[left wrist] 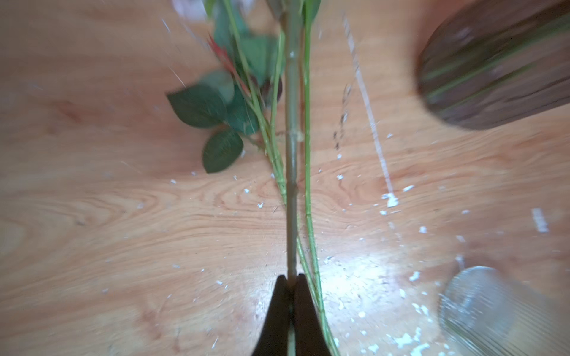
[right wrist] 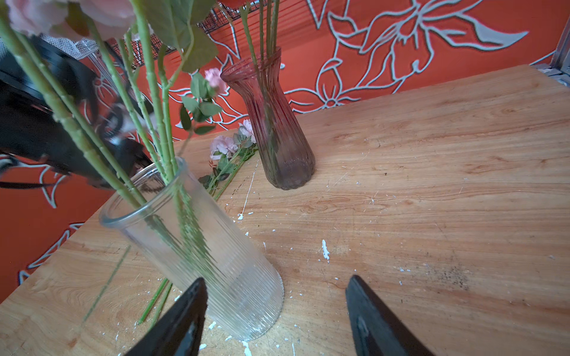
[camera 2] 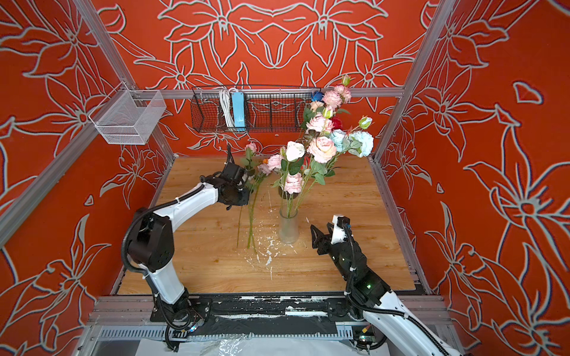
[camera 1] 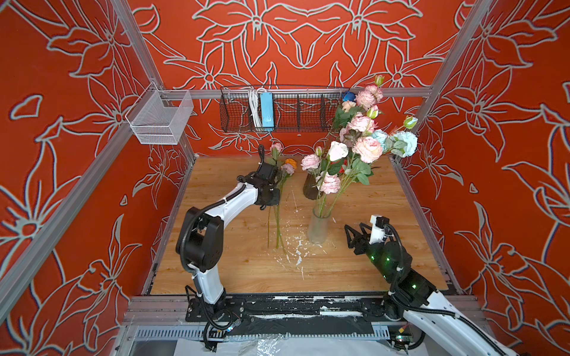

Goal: Arrange the flowers into the vase
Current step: 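Carry the pink rose up over the clear vase with the left gripper, then lower the pink rose stem into the clear vase and open left gripper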

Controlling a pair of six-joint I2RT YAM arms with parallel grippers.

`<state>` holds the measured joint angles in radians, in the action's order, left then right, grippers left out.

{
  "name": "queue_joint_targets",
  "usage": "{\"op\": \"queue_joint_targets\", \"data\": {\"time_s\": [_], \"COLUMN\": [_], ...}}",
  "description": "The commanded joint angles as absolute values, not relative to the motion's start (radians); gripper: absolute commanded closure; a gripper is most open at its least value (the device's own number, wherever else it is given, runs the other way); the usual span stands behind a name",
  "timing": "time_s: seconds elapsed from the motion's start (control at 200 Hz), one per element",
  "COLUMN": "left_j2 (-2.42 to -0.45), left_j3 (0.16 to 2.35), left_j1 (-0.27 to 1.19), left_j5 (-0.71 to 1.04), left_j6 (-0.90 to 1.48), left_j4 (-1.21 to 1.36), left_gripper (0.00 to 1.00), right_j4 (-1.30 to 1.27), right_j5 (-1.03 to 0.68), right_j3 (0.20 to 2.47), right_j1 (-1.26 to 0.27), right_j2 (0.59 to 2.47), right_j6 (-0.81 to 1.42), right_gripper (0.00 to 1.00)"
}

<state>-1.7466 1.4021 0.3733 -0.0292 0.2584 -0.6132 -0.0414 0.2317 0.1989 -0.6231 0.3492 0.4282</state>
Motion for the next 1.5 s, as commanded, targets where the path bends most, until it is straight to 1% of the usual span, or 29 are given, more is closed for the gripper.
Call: {"op": "queue_joint_targets", "data": {"time_s": [0.0, 0.085, 0.19, 0.335, 0.45, 0.565, 0.66, 0.731, 0.796, 0.891, 0.966, 1.101, 1.206, 1.281, 1.496], "left_j2": [-1.711, -1.657, -1.524, -1.248, -1.045, -0.883, -0.802, -0.764, -0.755, -0.775, -0.816, -0.914, -0.978, -1.058, -1.162], "left_j3": [1.388, 1.343, 1.214, 0.954, 0.798, 0.744, 0.750, 0.746, 0.762, 0.799, 0.813, 0.903, 0.991, 1.045, 1.096], "left_j1": [0.371, 0.371, 0.371, 0.372, 0.374, 0.384, 0.406, 0.449, 0.503, 0.591, 0.657, 0.779, 0.831, 0.859, 0.918], "left_j5": [-0.045, -0.026, 0.019, 0.101, 0.114, 0.162, 0.189, 0.181, 0.150, 0.089, 0.056, 0.003, 0.017, 0.020, 0.000], "left_j6": [0.272, 0.284, 0.305, 0.345, 0.388, 0.398, 0.383, 0.369, 0.345, 0.286, 0.229, 0.103, 0.037, -0.003, -0.096], "left_j4": [-0.628, -0.586, -0.454, -0.155, 0.043, 0.142, 0.192, 0.269, 0.326, 0.393, 0.498, 0.569, 0.579, 0.576, 0.638], "left_gripper": [1.00, 1.00, 1.00, 1.00, 1.00, 1.00, 1.00, 1.00, 1.00, 1.00, 1.00, 1.00, 1.00, 1.00, 1.00], "right_j4": [-0.044, -0.039, -0.038, -0.040, -0.018, 0.010, 0.063, 0.111, 0.124, 0.136, 0.125, 0.113, 0.141, 0.145, 0.176], "right_j5": [0.258, 0.259, 0.256, 0.238, 0.239, 0.254, 0.281, 0.287, 0.273, 0.299, 0.335, 0.380, 0.365, 0.370, 0.414], "right_j3": [0.219, 0.218, 0.219, 0.224, 0.230, 0.238, 0.262, 0.293, 0.308, 0.301, 0.277, 0.226, 0.215, 0.202, 0.193], "right_j1": [-0.617, -0.618, -0.617, -0.618, -0.618, -0.617, -0.617, -0.617, -0.617, -0.617, -0.617, -0.617, -0.616, -0.616, -0.616], "right_j2": [0.331, 0.321, 0.320, 0.318, 0.295, 0.241, 0.196, 0.185, 0.194, 0.220, 0.233, 0.209, 0.157, 0.121, 0.092], "right_j6": [0.440, 0.440, 0.443, 0.447, 0.454, 0.468, 0.510, 0.542, 0.546, 0.548, 0.539, 0.555, 0.564, 0.566, 0.554], "right_gripper": [0.28, 0.27, 0.27, 0.27, 0.27, 0.27, 0.27, 0.26, 0.27, 0.27, 0.27, 0.27, 0.26, 0.27, 0.27]}}
